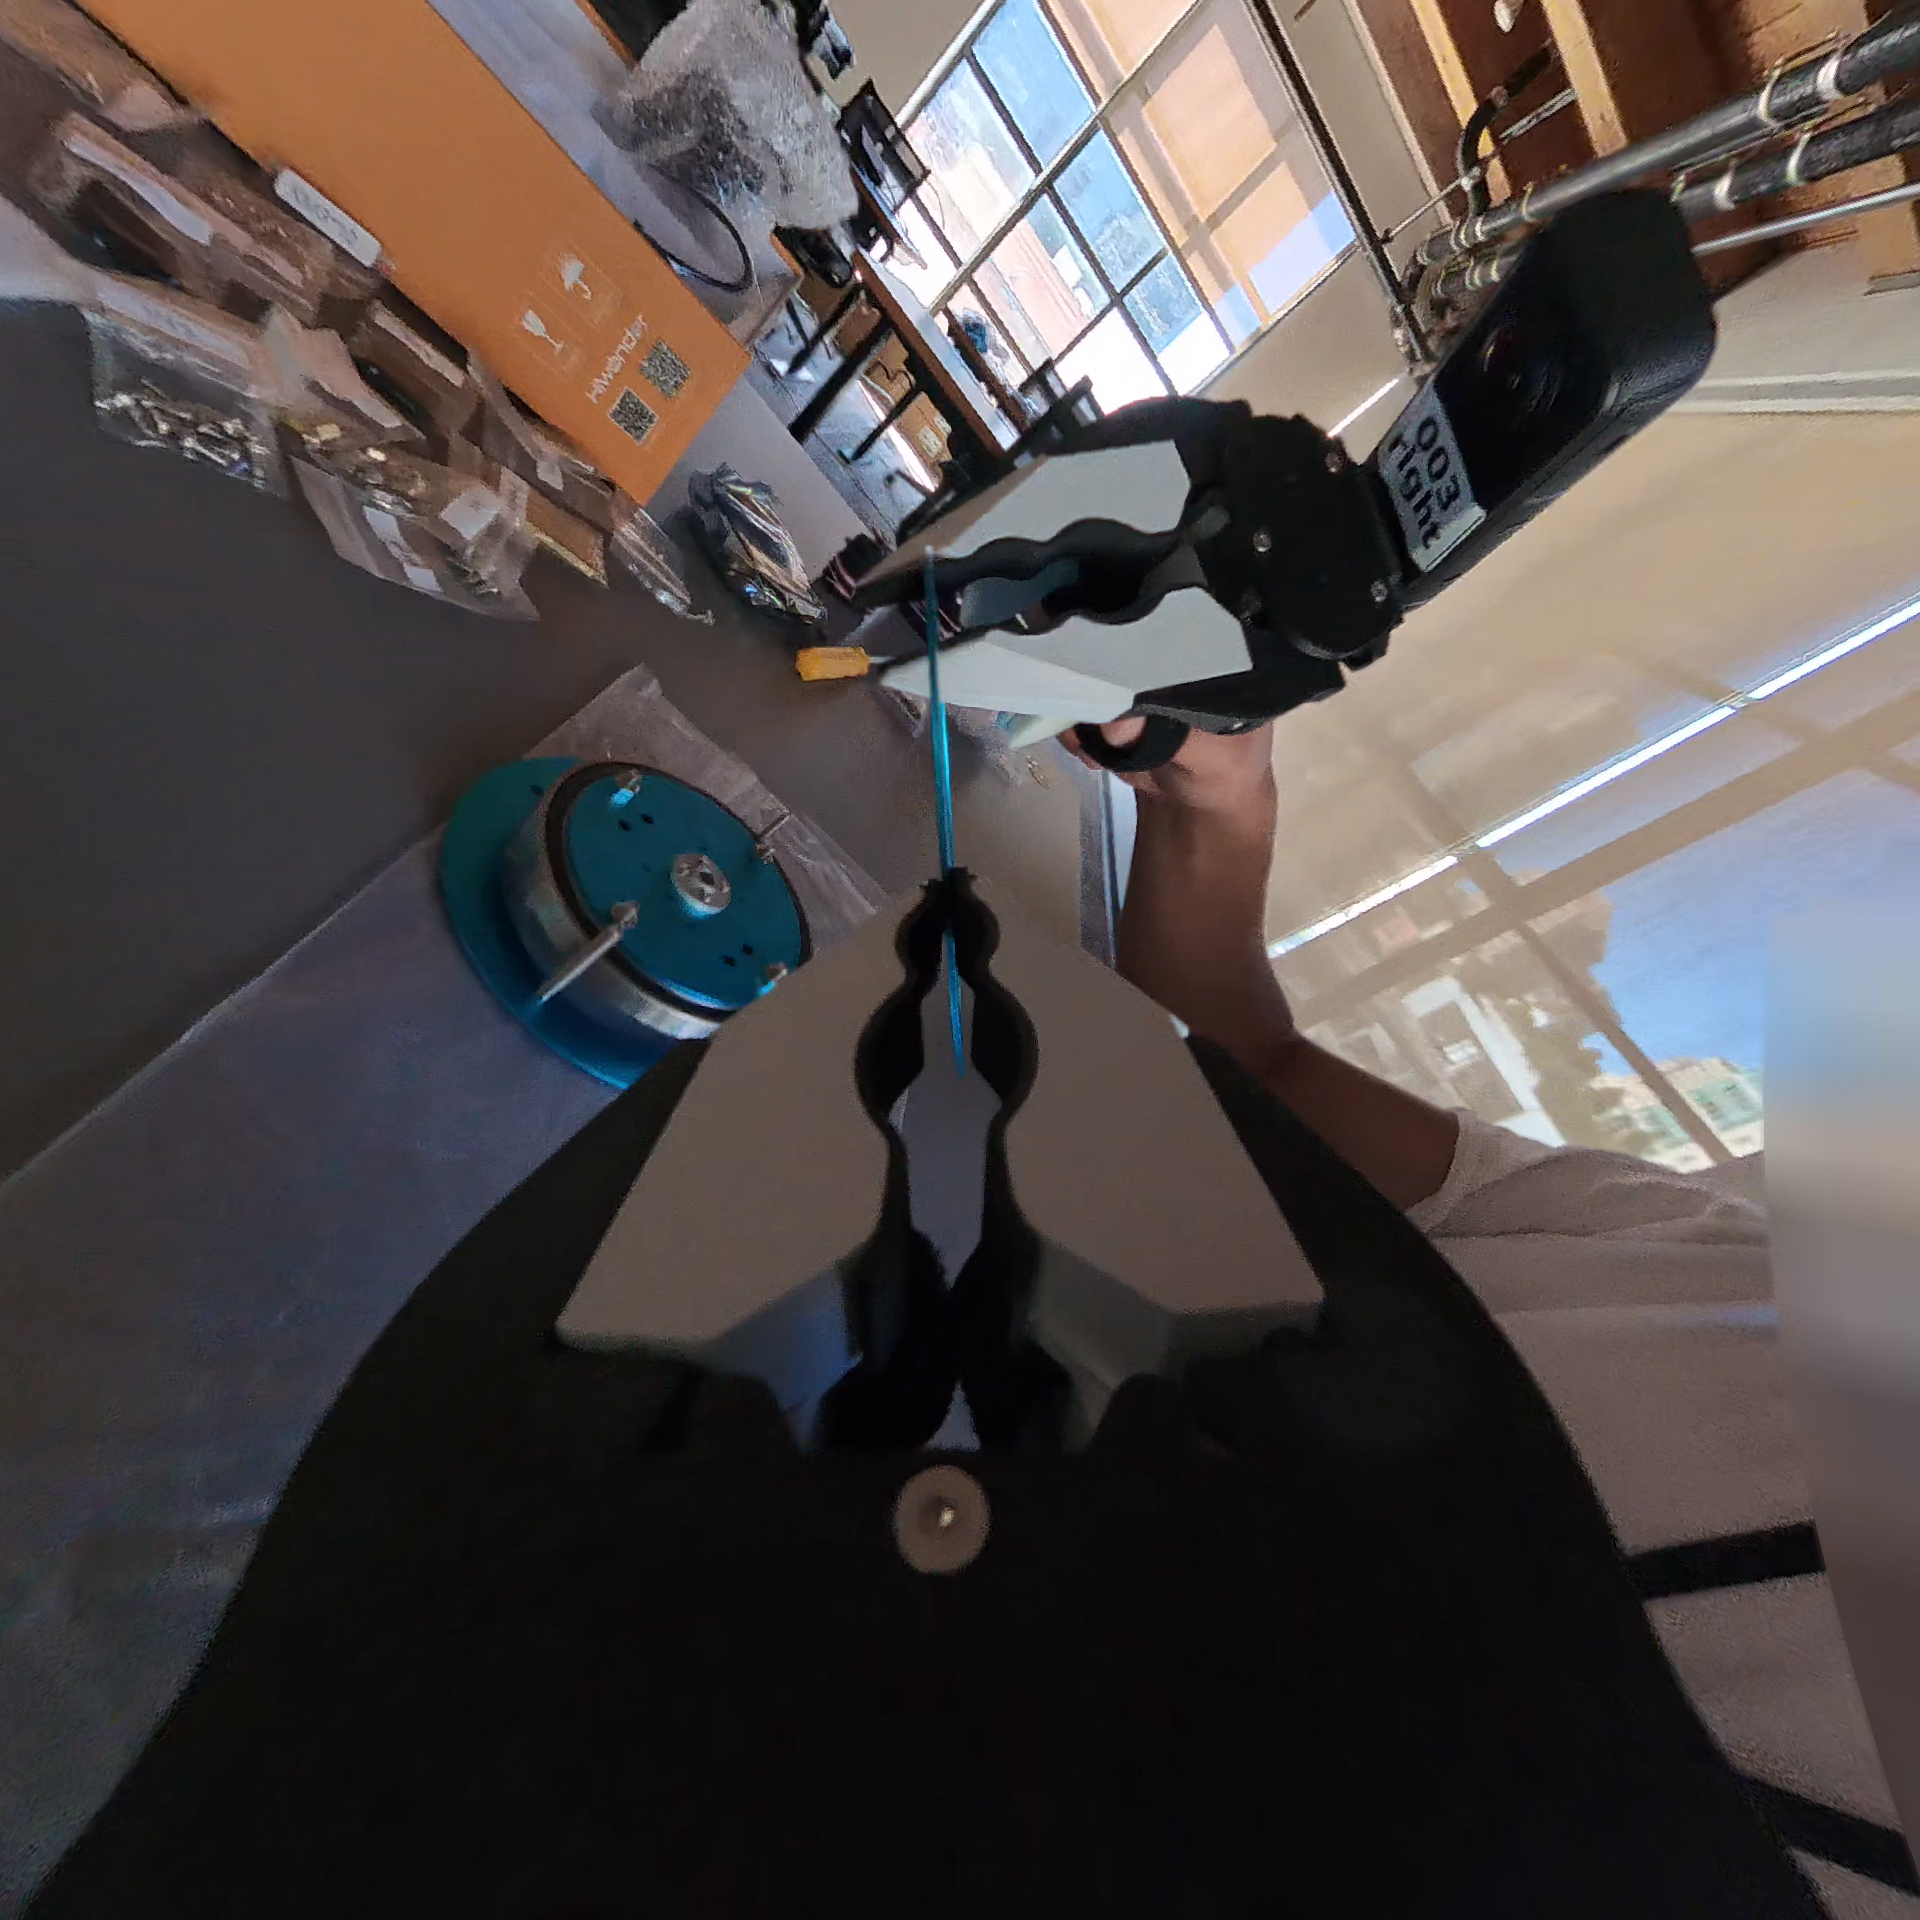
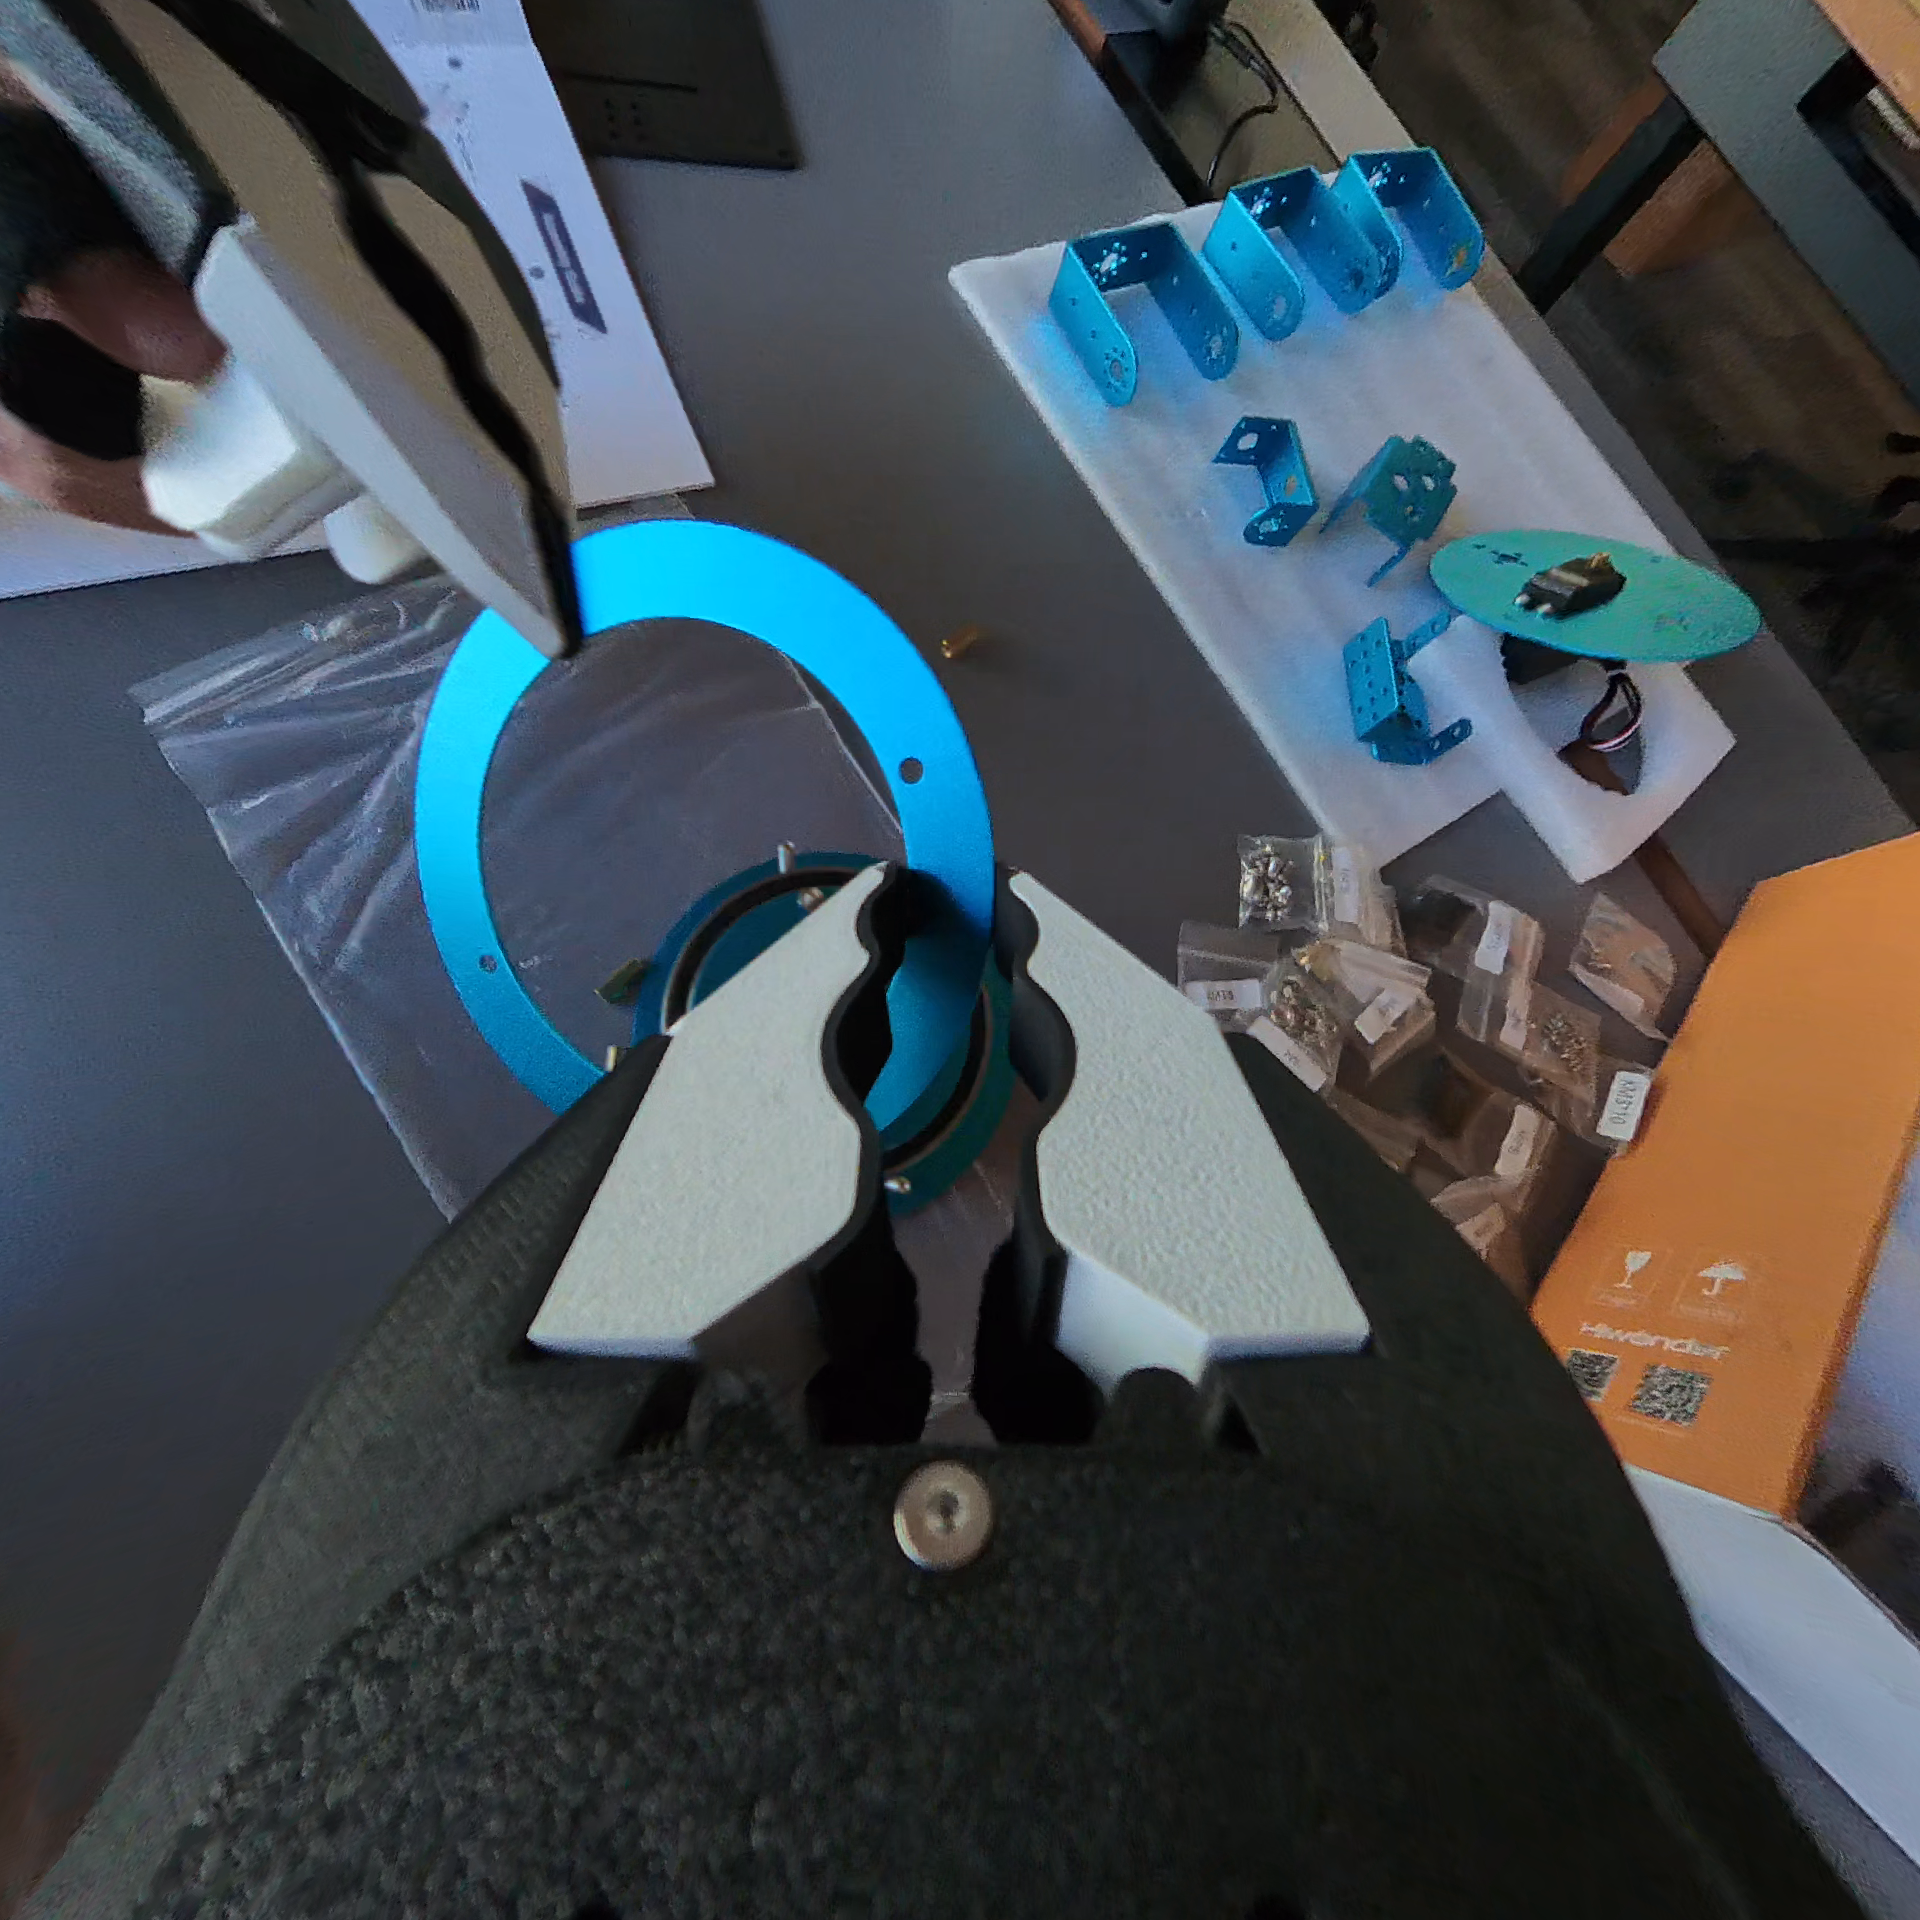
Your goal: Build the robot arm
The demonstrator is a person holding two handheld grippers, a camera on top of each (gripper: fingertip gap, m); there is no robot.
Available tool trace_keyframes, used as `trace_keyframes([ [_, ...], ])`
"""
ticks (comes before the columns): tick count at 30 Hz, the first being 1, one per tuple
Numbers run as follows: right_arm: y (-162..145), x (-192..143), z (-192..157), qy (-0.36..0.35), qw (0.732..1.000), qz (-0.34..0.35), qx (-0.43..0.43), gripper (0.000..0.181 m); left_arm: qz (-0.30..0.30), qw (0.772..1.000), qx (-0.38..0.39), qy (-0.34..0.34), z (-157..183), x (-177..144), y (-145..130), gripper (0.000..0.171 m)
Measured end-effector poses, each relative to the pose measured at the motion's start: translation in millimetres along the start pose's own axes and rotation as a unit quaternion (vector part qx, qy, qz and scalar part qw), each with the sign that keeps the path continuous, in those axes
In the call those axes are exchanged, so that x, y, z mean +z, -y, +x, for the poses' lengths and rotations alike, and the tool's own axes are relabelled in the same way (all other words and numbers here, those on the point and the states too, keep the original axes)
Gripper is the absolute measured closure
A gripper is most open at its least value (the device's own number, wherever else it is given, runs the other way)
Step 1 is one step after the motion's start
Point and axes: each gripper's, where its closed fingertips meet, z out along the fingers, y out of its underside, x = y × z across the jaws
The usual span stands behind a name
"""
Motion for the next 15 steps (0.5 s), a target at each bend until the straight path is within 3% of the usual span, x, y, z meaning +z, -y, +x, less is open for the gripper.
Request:
trace_keyframes([
  [3, -24.0, 1.5, 16.2, 0.065, 0.996, 0.026, 0.057, 0.164, -0.039, 0.999, -0.014, 0.005, -16.0, 21.3, 10.4, 0.171],
  [5, -36.5, 2.6, 15.6, 0.144, 0.979, 0.054, 0.132, 0.162, -0.053, 0.998, -0.034, 0.001, -23.6, 29.0, 14.5, 0.171],
  [8, -37.8, -10.9, 7.2, 0.292, 0.910, 0.127, 0.265, 0.164, -0.044, 0.998, -0.044, -0.023, -22.9, 31.2, 18.9, 0.171],
  [10, -40.3, -18.4, 5.5, 0.344, 0.873, 0.165, 0.304, 0.171, -0.035, 0.998, -0.047, -0.036, -21.8, 30.5, 18.5, 0.171],
  [15, -45.7, -19.6, -6.4, 0.396, 0.837, 0.161, 0.340, 0.179, -0.036, 0.998, -0.044, -0.036, -23.2, 27.6, 14.1, 0.171],
])
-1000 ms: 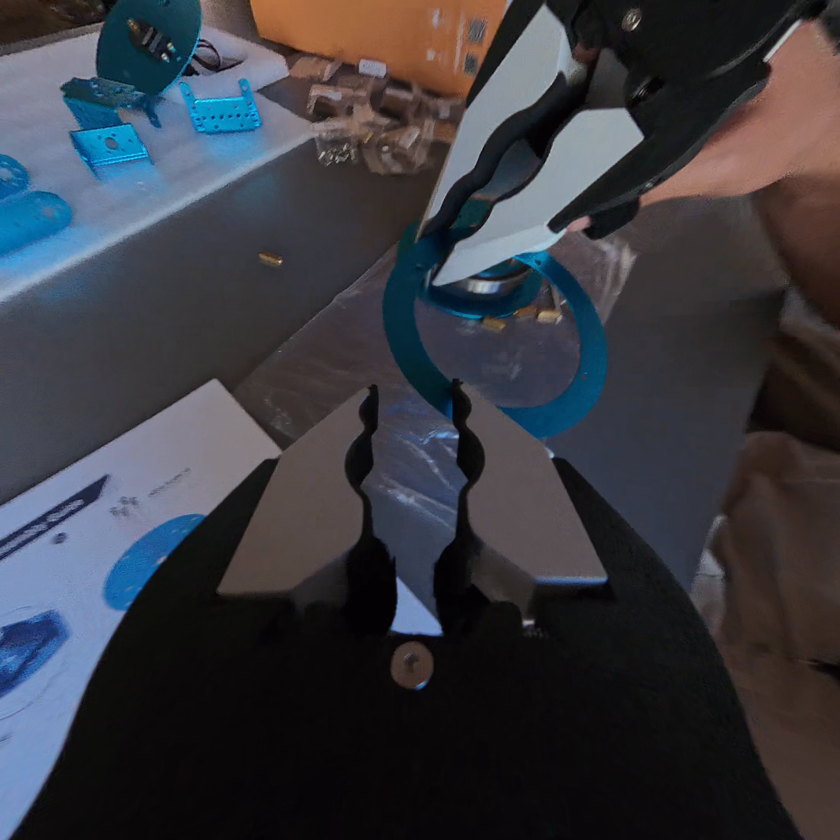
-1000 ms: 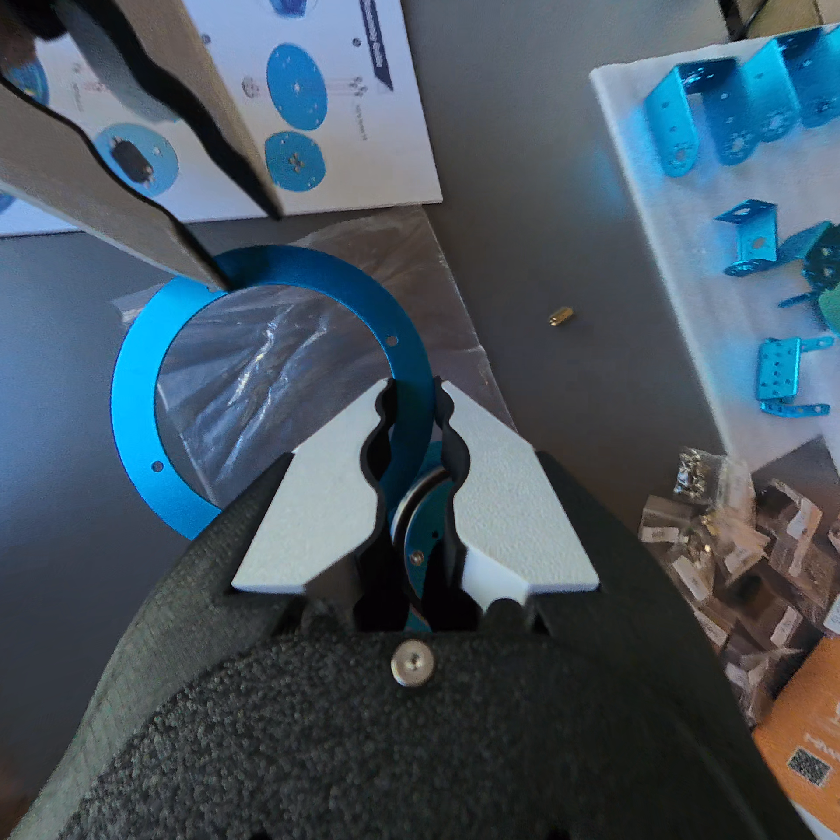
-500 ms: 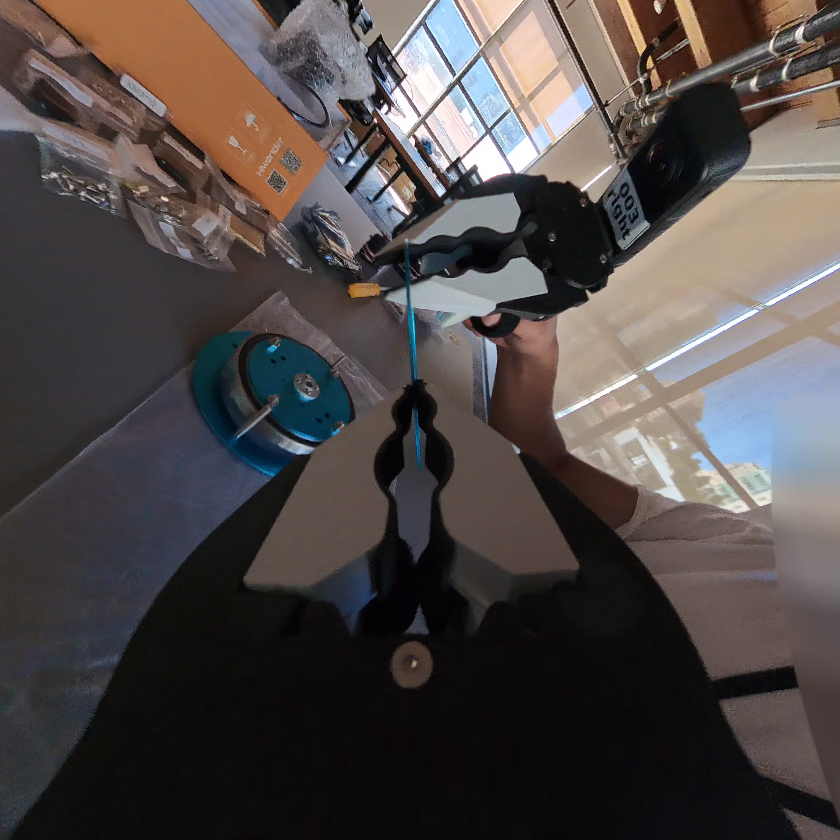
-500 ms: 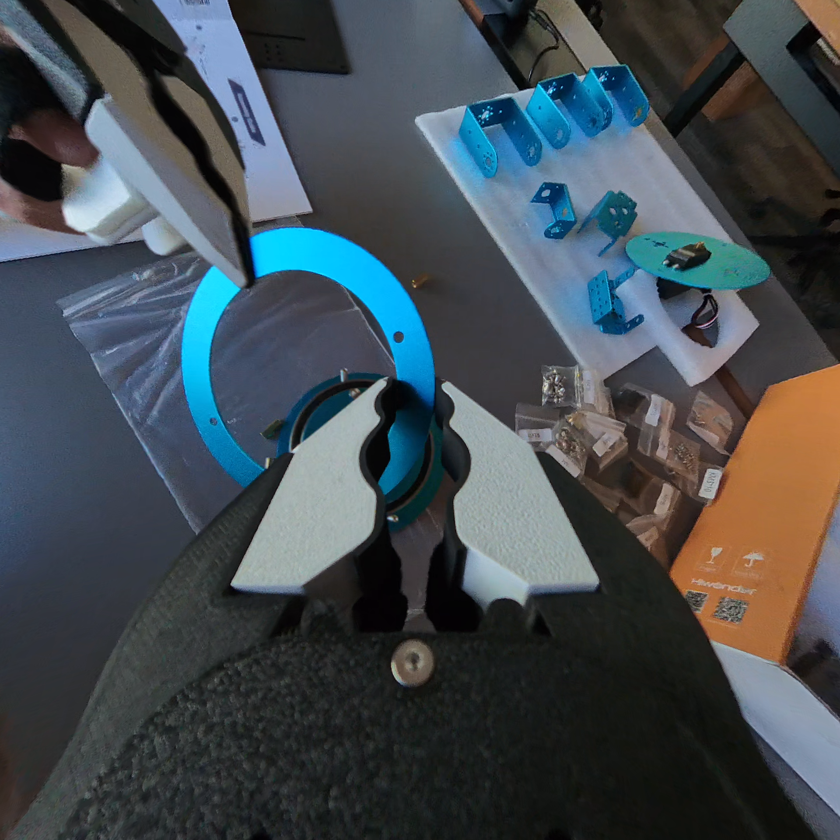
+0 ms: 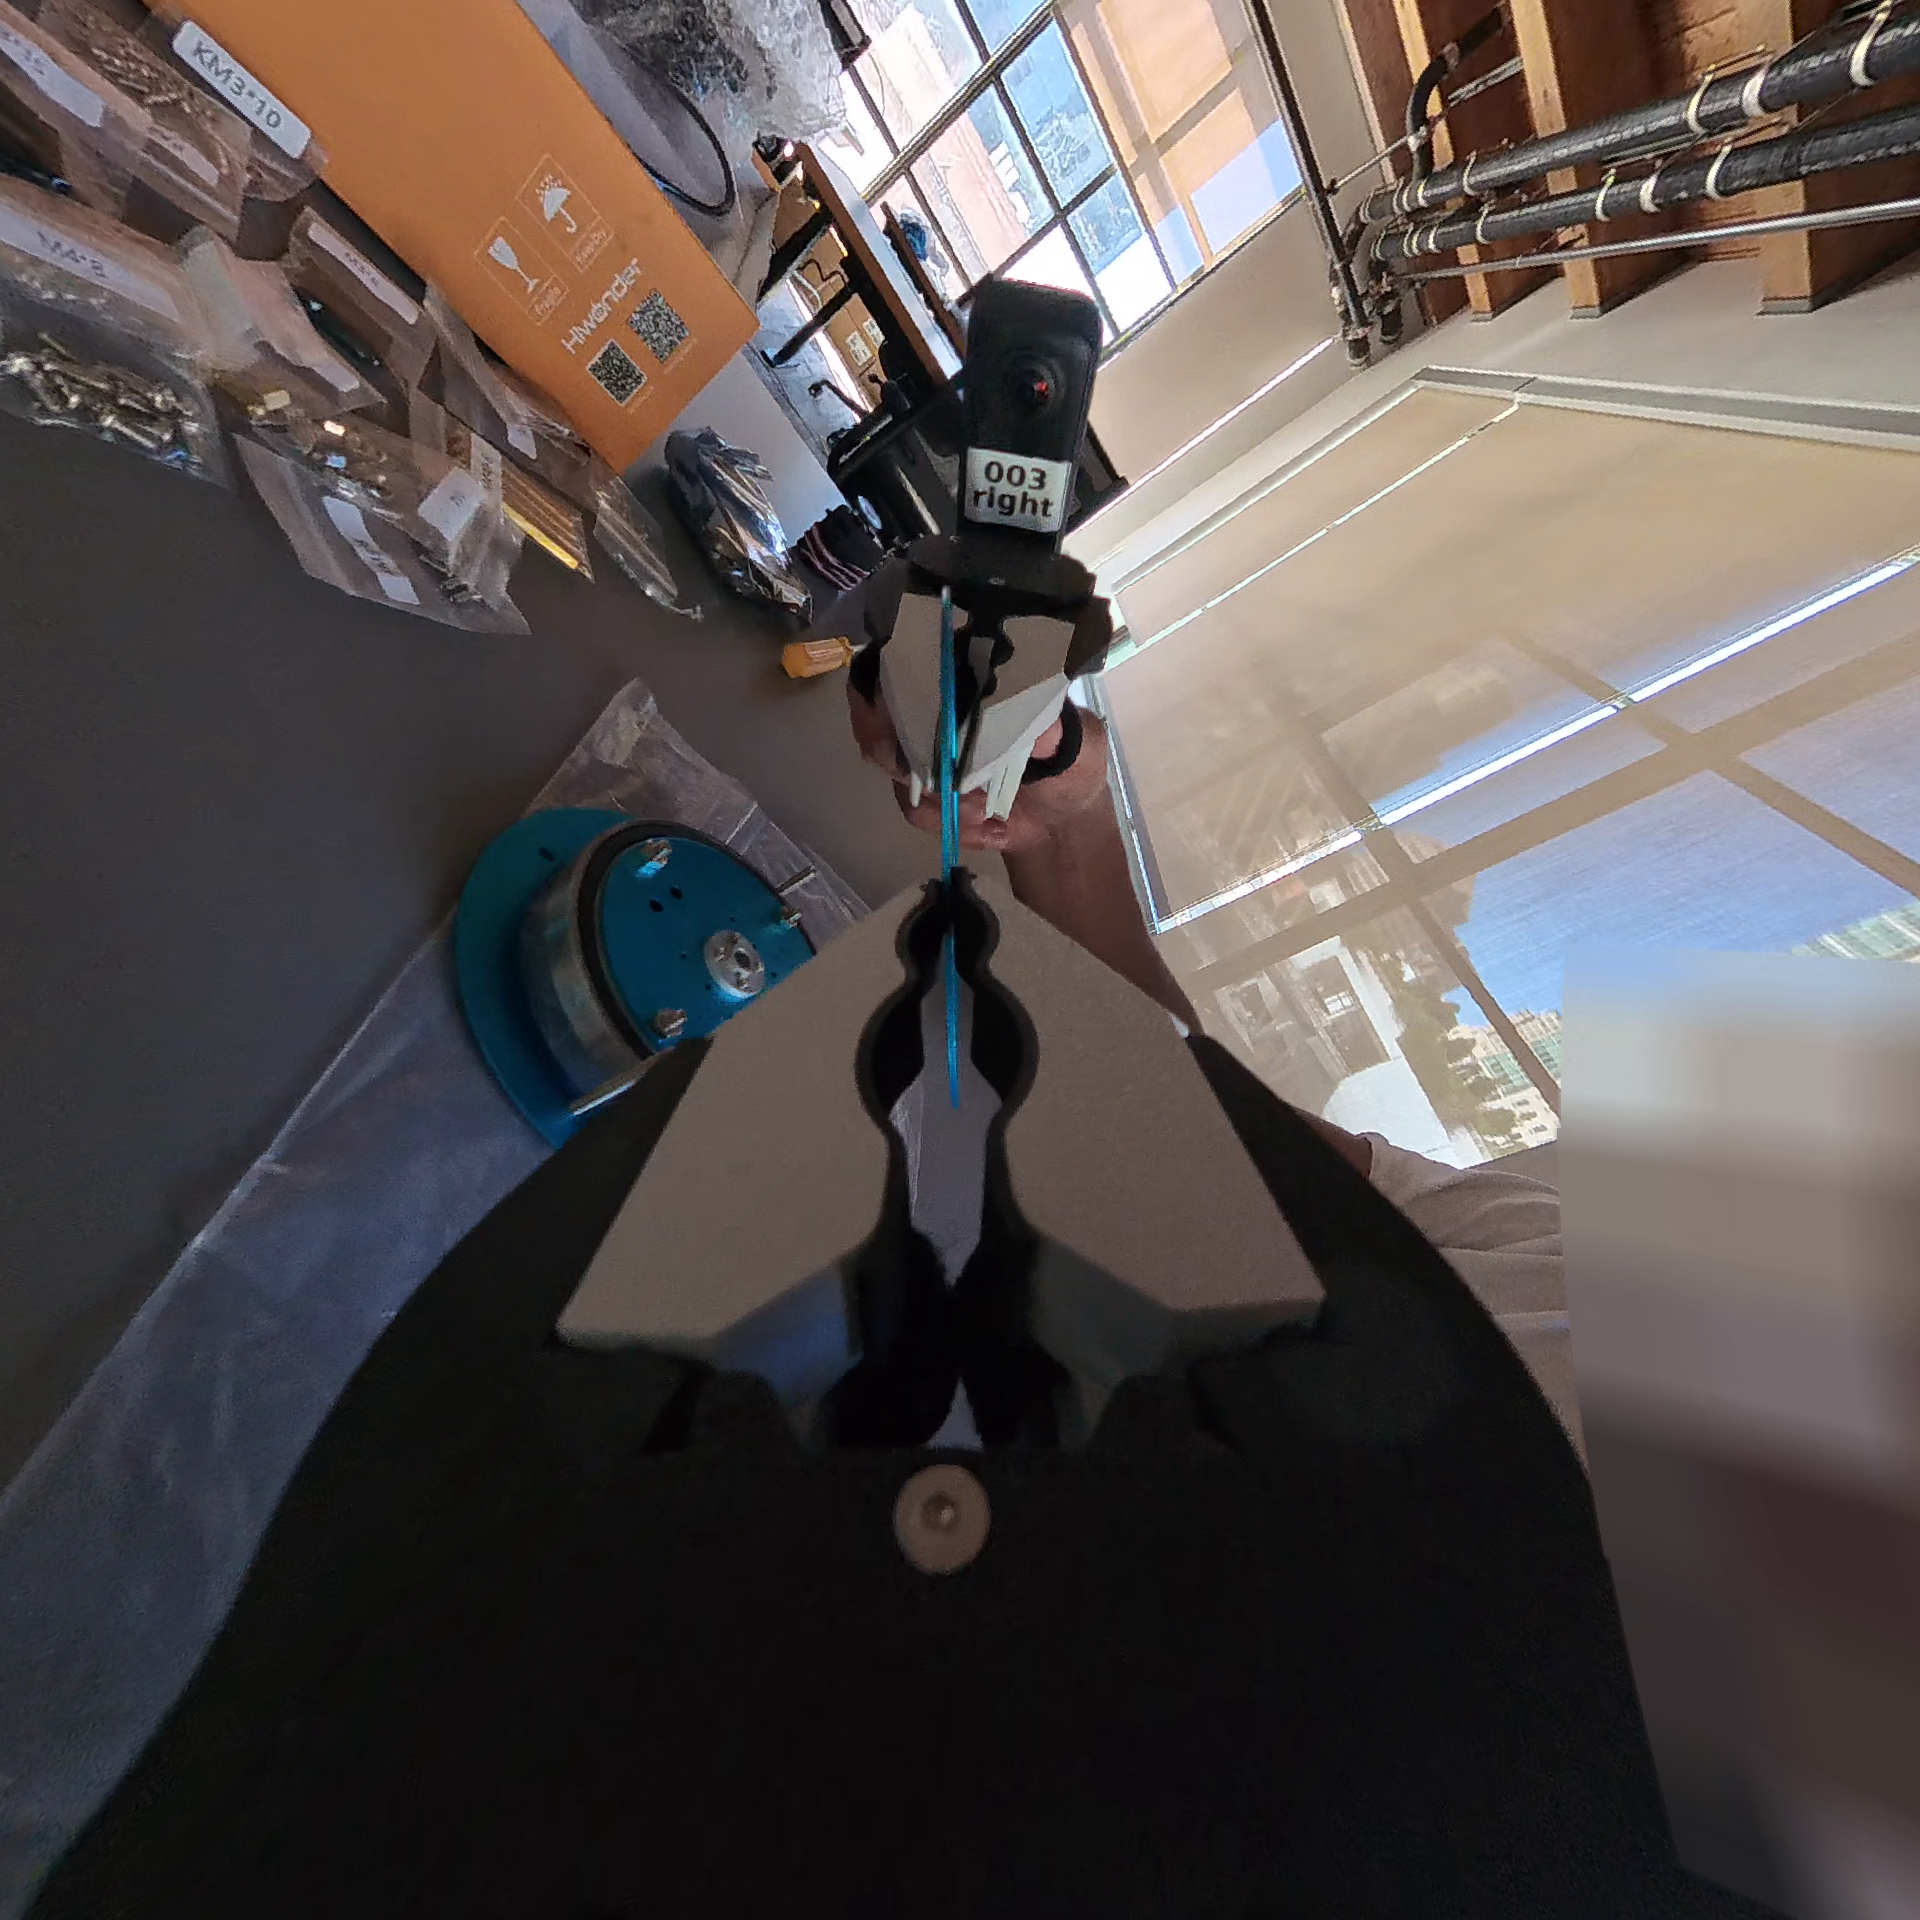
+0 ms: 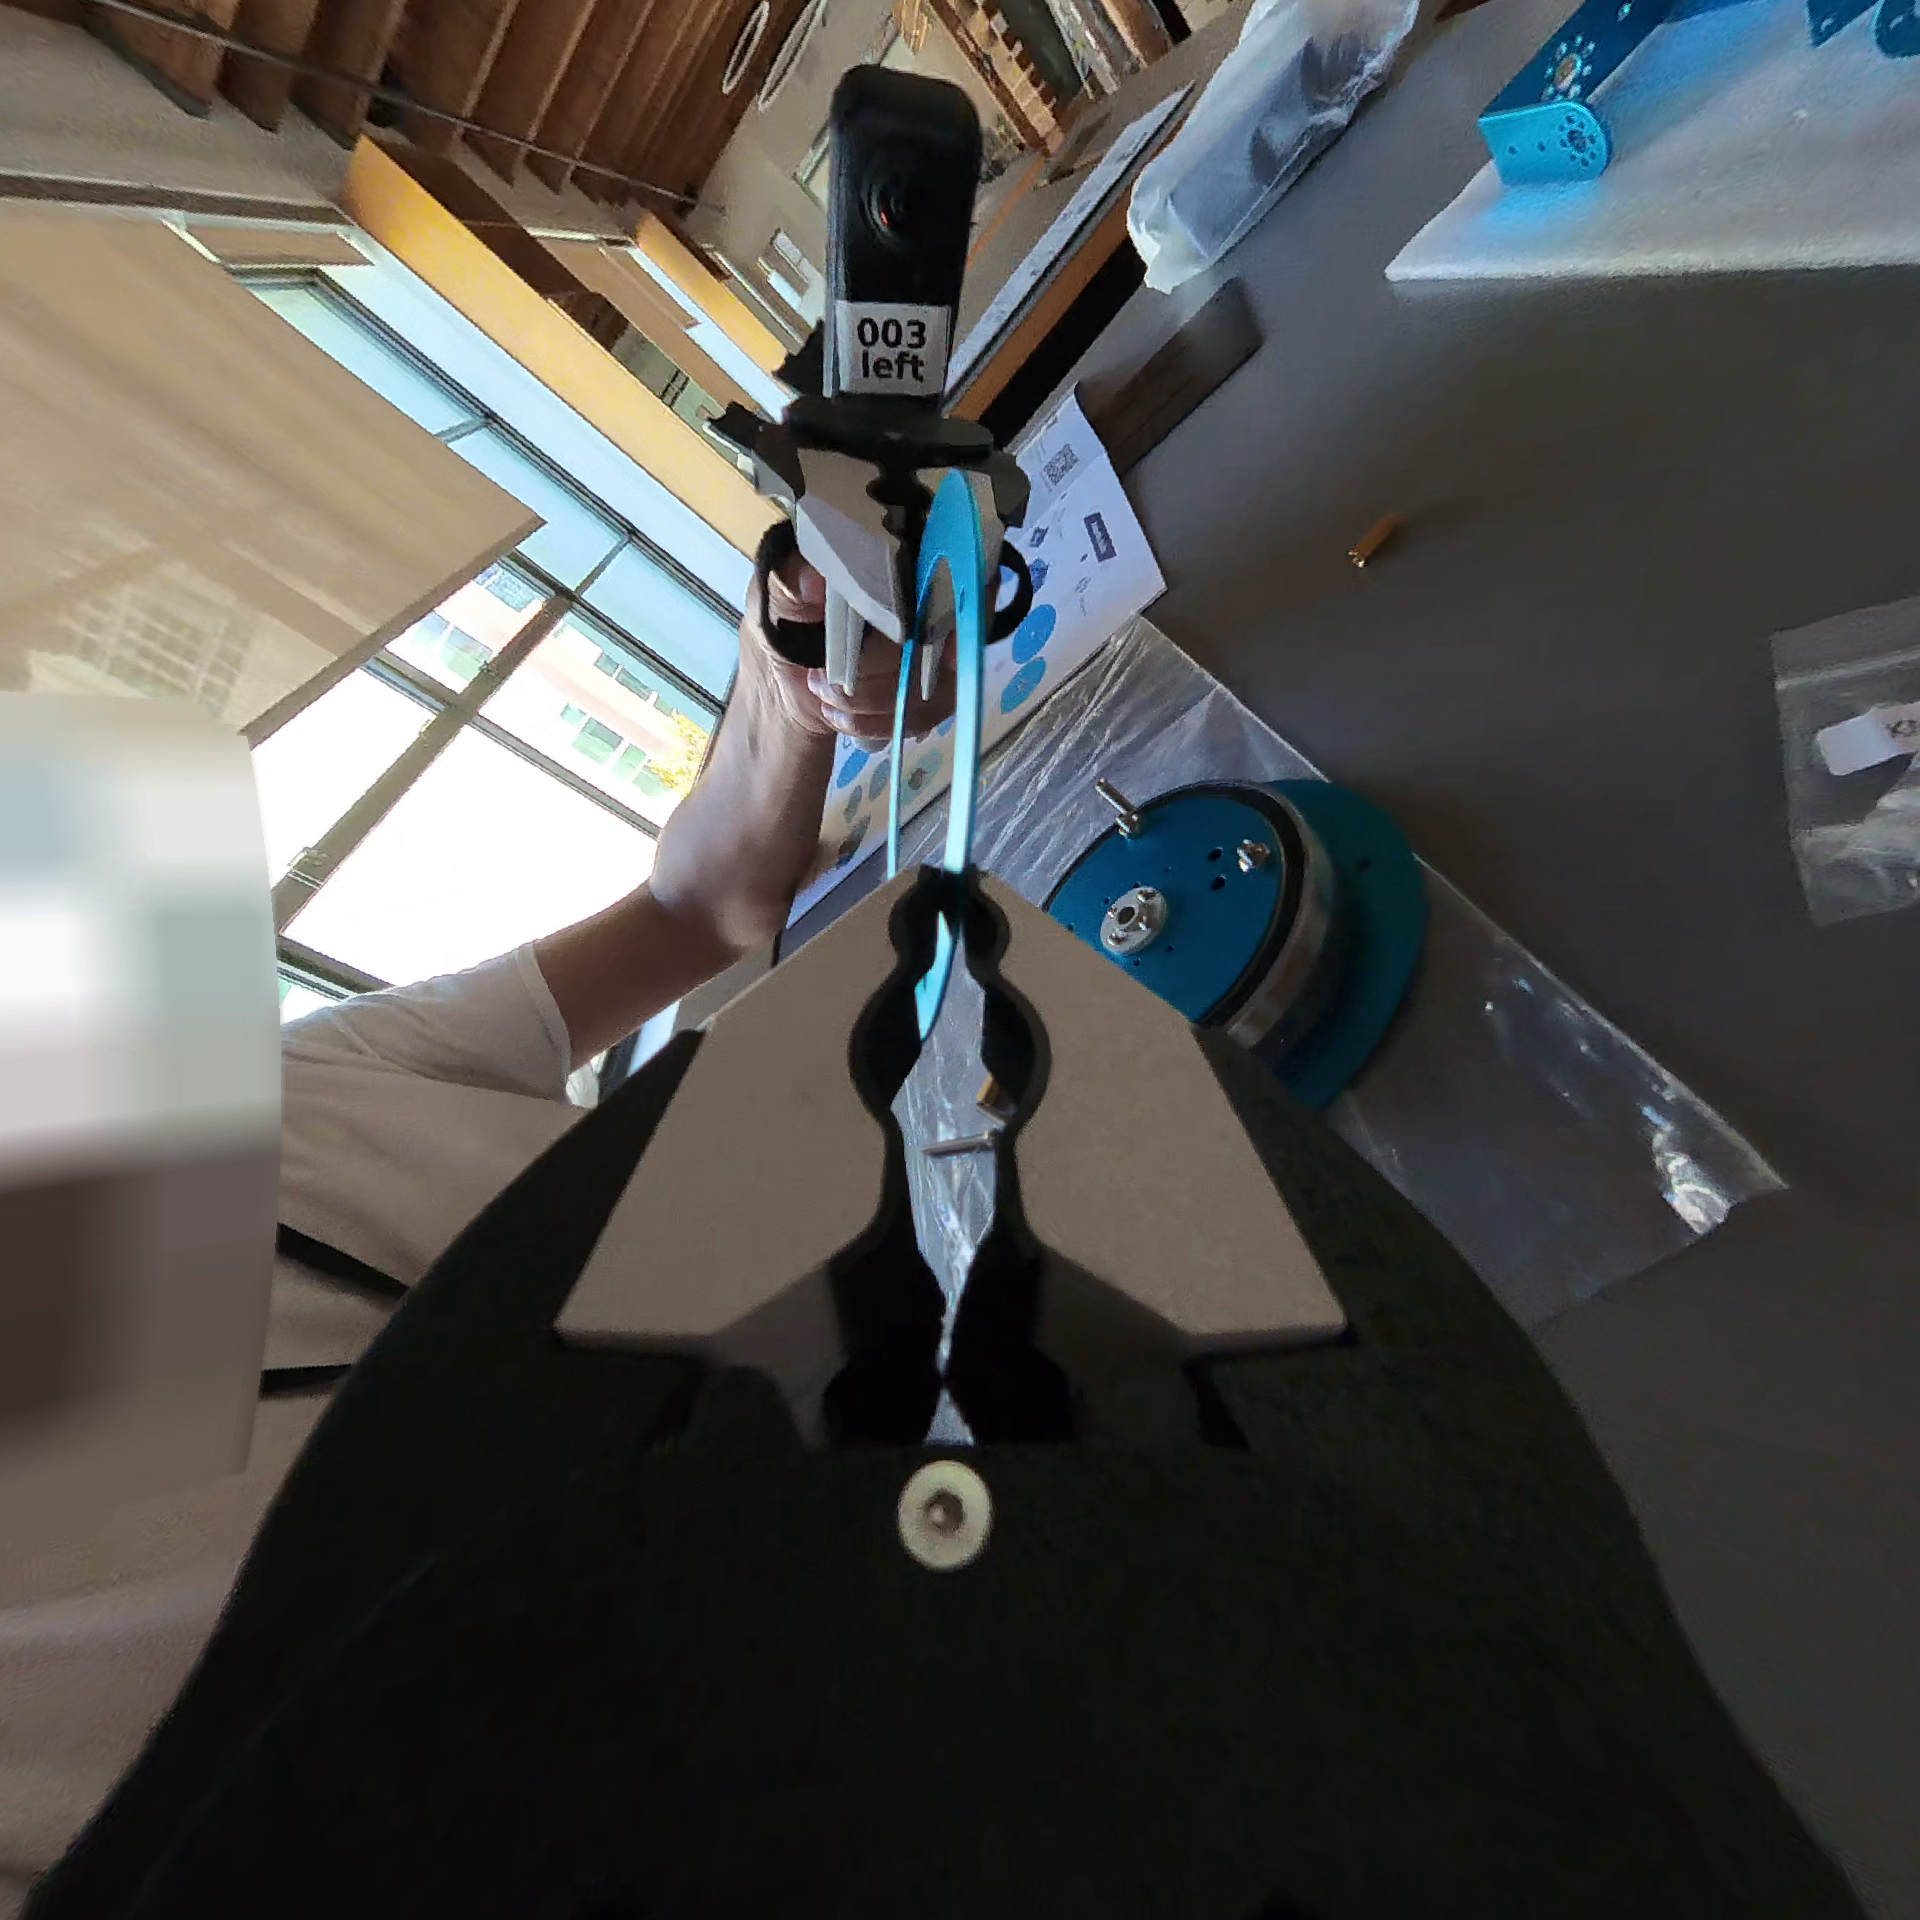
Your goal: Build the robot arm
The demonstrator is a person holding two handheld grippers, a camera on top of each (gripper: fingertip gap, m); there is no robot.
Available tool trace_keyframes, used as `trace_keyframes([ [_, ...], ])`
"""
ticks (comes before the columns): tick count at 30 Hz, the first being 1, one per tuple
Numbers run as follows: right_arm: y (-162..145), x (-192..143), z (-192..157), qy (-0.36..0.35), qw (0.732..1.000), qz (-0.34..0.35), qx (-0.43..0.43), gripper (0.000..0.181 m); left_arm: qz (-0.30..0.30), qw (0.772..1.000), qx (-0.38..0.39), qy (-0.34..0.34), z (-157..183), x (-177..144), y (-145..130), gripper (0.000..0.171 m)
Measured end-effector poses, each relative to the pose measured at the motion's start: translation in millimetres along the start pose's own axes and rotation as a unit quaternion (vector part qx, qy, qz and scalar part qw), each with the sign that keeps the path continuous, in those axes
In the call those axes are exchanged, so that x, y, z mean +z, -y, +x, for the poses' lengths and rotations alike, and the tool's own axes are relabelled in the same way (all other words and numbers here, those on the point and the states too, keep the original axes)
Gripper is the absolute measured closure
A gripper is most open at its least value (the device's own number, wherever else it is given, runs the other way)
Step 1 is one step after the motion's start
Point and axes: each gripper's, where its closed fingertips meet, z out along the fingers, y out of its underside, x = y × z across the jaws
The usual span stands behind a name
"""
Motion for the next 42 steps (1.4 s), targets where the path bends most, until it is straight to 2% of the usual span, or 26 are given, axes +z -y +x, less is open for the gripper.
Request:
trace_keyframes([
  [4, 2.1, -3.7, 9.8, -0.027, 1.000, 0.014, 0.003, 0.174, -0.010, 1.000, -0.011, 0.007, -6.5, -1.5, -6.8, 0.171],
  [7, 3.9, -11.2, 10.6, -0.023, 0.999, 0.021, 0.011, 0.181, -0.018, 1.000, -0.022, -0.001, -7.8, -1.3, -10.5, 0.171],
  [14, -14.7, -13.1, 39.1, -0.098, 0.994, -0.027, 0.029, 0.181, -0.032, 0.998, -0.012, 0.051, -29.2, 6.9, -15.3, 0.171],
  [19, -7.8, -18.5, 37.5, -0.088, 0.995, -0.005, 0.038, 0.181, -0.024, 0.998, -0.010, 0.051, -26.0, 10.3, -11.4, 0.171],
  [42, -10.3, -12.0, 53.4, -0.092, 0.993, -0.007, 0.070, 0.181, -0.024, 0.997, -0.056, 0.055, -42.1, 6.6, -17.3, 0.171],
])
